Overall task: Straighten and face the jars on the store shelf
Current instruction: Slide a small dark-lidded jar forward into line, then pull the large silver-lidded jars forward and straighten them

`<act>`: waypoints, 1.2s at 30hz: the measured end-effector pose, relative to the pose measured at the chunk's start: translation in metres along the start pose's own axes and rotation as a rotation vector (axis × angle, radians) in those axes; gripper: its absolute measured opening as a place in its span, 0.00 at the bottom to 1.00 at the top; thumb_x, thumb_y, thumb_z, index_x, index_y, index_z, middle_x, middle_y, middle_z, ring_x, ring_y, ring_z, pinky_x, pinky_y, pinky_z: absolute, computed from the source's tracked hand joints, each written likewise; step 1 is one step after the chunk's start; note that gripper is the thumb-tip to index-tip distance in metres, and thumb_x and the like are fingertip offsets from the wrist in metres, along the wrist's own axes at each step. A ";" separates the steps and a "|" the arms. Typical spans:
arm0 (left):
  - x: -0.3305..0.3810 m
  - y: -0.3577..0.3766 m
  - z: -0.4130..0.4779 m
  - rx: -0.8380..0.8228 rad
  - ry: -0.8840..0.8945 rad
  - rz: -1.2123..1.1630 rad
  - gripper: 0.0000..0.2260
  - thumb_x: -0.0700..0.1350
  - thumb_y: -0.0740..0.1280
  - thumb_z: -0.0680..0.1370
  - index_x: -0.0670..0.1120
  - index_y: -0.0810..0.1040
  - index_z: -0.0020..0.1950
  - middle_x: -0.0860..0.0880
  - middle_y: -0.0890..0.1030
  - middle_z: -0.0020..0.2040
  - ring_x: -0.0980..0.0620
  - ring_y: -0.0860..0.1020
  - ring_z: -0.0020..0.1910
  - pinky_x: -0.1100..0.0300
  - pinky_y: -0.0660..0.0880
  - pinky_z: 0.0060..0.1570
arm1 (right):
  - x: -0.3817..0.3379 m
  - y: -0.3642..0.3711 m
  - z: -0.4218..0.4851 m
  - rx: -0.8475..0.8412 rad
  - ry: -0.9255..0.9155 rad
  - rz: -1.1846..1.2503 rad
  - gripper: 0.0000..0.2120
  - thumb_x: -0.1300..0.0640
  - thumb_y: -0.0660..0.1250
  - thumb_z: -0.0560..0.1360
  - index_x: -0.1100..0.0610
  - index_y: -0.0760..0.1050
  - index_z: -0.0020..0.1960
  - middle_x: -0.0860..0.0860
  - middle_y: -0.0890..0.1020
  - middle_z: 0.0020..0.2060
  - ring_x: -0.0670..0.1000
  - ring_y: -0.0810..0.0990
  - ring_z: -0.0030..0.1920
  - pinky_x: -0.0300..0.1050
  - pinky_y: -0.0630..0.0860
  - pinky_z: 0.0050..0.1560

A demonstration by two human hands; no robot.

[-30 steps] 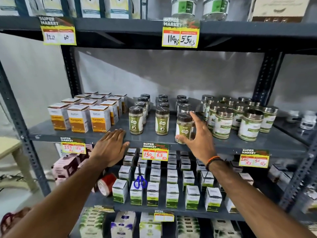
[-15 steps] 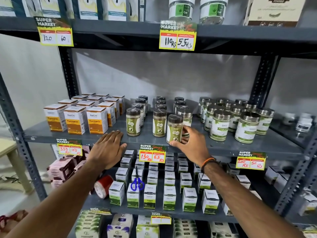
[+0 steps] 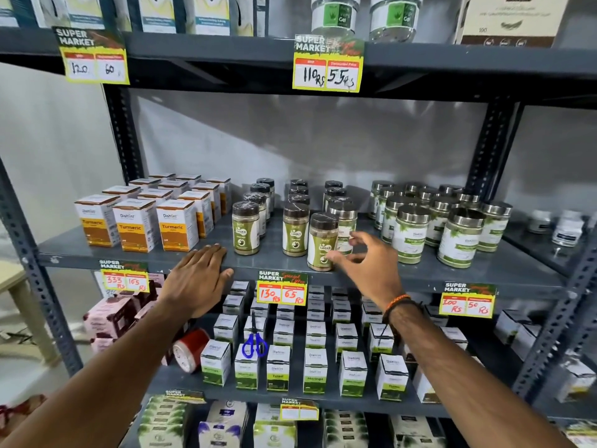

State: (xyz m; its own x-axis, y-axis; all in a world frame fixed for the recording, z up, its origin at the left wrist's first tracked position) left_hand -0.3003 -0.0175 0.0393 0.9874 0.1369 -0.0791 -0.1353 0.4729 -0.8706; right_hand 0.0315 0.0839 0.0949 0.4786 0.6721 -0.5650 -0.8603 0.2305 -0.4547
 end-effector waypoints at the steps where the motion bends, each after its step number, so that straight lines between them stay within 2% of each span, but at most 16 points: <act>1: 0.000 0.000 0.000 0.006 0.004 0.003 0.30 0.60 0.46 0.83 0.42 0.63 0.78 0.42 0.68 0.77 0.45 0.65 0.77 0.48 0.56 0.77 | 0.001 -0.011 0.004 0.059 -0.017 0.002 0.31 0.37 0.74 0.71 0.55 0.78 0.65 0.44 0.82 0.53 0.35 0.81 0.41 0.32 0.80 0.37; 4: 0.001 -0.001 -0.001 0.019 0.011 0.013 0.29 0.59 0.48 0.84 0.42 0.65 0.77 0.42 0.70 0.76 0.45 0.66 0.76 0.48 0.57 0.76 | 0.003 -0.029 0.020 0.122 -0.084 0.042 0.27 0.43 0.75 0.73 0.52 0.76 0.68 0.48 0.80 0.58 0.44 0.82 0.50 0.40 0.83 0.45; 8: 0.000 0.000 0.000 0.019 0.008 0.012 0.29 0.59 0.47 0.84 0.42 0.64 0.78 0.42 0.69 0.77 0.44 0.66 0.76 0.49 0.56 0.76 | 0.008 -0.013 0.047 -0.071 -0.087 -0.016 0.42 0.46 0.78 0.71 0.41 0.60 0.79 0.54 0.69 0.72 0.53 0.73 0.67 0.52 0.74 0.66; 11: -0.001 0.002 -0.001 0.017 0.008 0.014 0.29 0.59 0.47 0.84 0.43 0.63 0.79 0.42 0.69 0.77 0.45 0.65 0.76 0.49 0.55 0.76 | 0.013 0.003 0.059 -0.163 -0.083 -0.070 0.47 0.51 0.80 0.71 0.40 0.56 0.80 0.55 0.68 0.75 0.54 0.69 0.72 0.57 0.68 0.71; 13: -0.002 0.002 0.000 0.016 0.006 0.011 0.29 0.59 0.47 0.84 0.43 0.62 0.79 0.42 0.68 0.77 0.45 0.65 0.77 0.50 0.54 0.76 | 0.017 0.014 0.059 -0.224 -0.071 -0.054 0.46 0.55 0.79 0.71 0.42 0.56 0.80 0.54 0.70 0.74 0.50 0.72 0.68 0.55 0.68 0.71; 15: -0.002 0.002 0.000 0.020 0.004 0.013 0.29 0.59 0.47 0.84 0.43 0.63 0.79 0.42 0.69 0.77 0.45 0.65 0.76 0.50 0.55 0.76 | 0.021 0.020 0.057 -0.242 -0.080 -0.020 0.44 0.58 0.79 0.71 0.43 0.58 0.79 0.51 0.75 0.71 0.41 0.77 0.54 0.52 0.75 0.66; 17: -0.002 0.001 0.000 0.023 0.004 0.015 0.28 0.59 0.48 0.84 0.43 0.64 0.78 0.42 0.70 0.77 0.45 0.66 0.76 0.49 0.56 0.75 | 0.024 0.022 0.056 -0.219 -0.087 -0.010 0.43 0.57 0.78 0.71 0.41 0.59 0.78 0.49 0.76 0.69 0.34 0.74 0.41 0.51 0.79 0.58; 19: -0.001 0.001 -0.001 0.020 0.003 0.009 0.28 0.59 0.49 0.84 0.43 0.64 0.78 0.42 0.70 0.76 0.44 0.66 0.76 0.49 0.57 0.75 | 0.026 0.022 0.057 -0.205 -0.088 -0.006 0.42 0.57 0.78 0.71 0.41 0.59 0.77 0.49 0.77 0.68 0.33 0.74 0.37 0.48 0.81 0.54; 22: -0.002 0.002 0.001 -0.003 0.012 -0.002 0.29 0.60 0.47 0.84 0.43 0.63 0.78 0.42 0.69 0.77 0.45 0.65 0.76 0.48 0.57 0.76 | 0.024 0.019 0.057 -0.199 -0.079 -0.003 0.42 0.58 0.79 0.71 0.44 0.60 0.77 0.49 0.77 0.68 0.32 0.77 0.41 0.44 0.80 0.53; 25: -0.002 -0.001 0.000 -0.037 0.013 -0.031 0.29 0.60 0.46 0.84 0.44 0.60 0.80 0.42 0.66 0.79 0.45 0.63 0.78 0.49 0.54 0.77 | 0.020 0.008 0.052 -0.191 -0.059 0.014 0.42 0.54 0.79 0.71 0.45 0.60 0.77 0.50 0.75 0.70 0.45 0.78 0.61 0.50 0.74 0.66; 26: 0.000 -0.004 -0.002 -0.037 0.009 -0.047 0.29 0.60 0.47 0.84 0.44 0.59 0.80 0.42 0.65 0.79 0.45 0.62 0.78 0.49 0.54 0.76 | 0.018 0.001 0.050 -0.185 -0.056 0.021 0.42 0.52 0.79 0.71 0.45 0.60 0.77 0.50 0.75 0.71 0.49 0.76 0.64 0.51 0.72 0.67; 29: 0.013 -0.018 -0.011 -0.016 0.010 -0.096 0.27 0.59 0.48 0.84 0.44 0.60 0.78 0.41 0.66 0.78 0.45 0.63 0.77 0.49 0.56 0.76 | 0.010 -0.022 0.044 -0.170 -0.071 0.019 0.40 0.51 0.79 0.72 0.43 0.61 0.77 0.48 0.75 0.71 0.49 0.75 0.65 0.48 0.71 0.67; 31: 0.024 -0.032 -0.018 0.028 0.009 -0.121 0.27 0.59 0.48 0.84 0.43 0.62 0.77 0.40 0.68 0.77 0.44 0.65 0.76 0.48 0.58 0.75 | 0.005 -0.039 0.039 -0.146 -0.086 0.017 0.39 0.50 0.78 0.71 0.42 0.62 0.76 0.45 0.76 0.67 0.44 0.75 0.61 0.33 0.69 0.62; 33: 0.037 -0.051 -0.025 0.087 0.000 -0.147 0.28 0.59 0.48 0.84 0.42 0.62 0.77 0.40 0.68 0.77 0.43 0.66 0.75 0.47 0.60 0.75 | 0.001 -0.060 0.034 -0.117 -0.097 0.023 0.38 0.49 0.78 0.71 0.41 0.63 0.75 0.40 0.76 0.62 0.37 0.72 0.57 0.20 0.64 0.52; 34: 0.047 -0.060 -0.027 0.115 0.005 -0.153 0.28 0.59 0.48 0.84 0.43 0.61 0.78 0.40 0.68 0.77 0.43 0.65 0.76 0.48 0.59 0.75 | 0.000 -0.070 0.032 -0.108 -0.097 0.024 0.38 0.49 0.78 0.71 0.40 0.63 0.74 0.39 0.76 0.61 0.36 0.72 0.56 0.19 0.63 0.51; 36: 0.079 -0.074 -0.031 0.146 0.086 -0.115 0.29 0.60 0.47 0.84 0.44 0.59 0.79 0.41 0.65 0.79 0.45 0.61 0.78 0.48 0.55 0.77 | -0.001 -0.090 0.029 -0.095 -0.094 0.014 0.38 0.46 0.78 0.70 0.39 0.63 0.75 0.39 0.76 0.63 0.38 0.73 0.58 0.26 0.64 0.55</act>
State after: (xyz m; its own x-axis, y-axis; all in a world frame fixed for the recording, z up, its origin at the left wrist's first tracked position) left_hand -0.2098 -0.0685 0.0829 0.9996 0.0027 -0.0295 -0.0251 0.6030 -0.7974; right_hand 0.1035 0.0826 0.1560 0.4447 0.7385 -0.5068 -0.8439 0.1559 -0.5134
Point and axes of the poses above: each hand's wrist, its own z-axis towards the middle knuckle, its own y-axis out of the palm, x = y × z, the point moved 9 cm from there along z, towards the middle knuckle
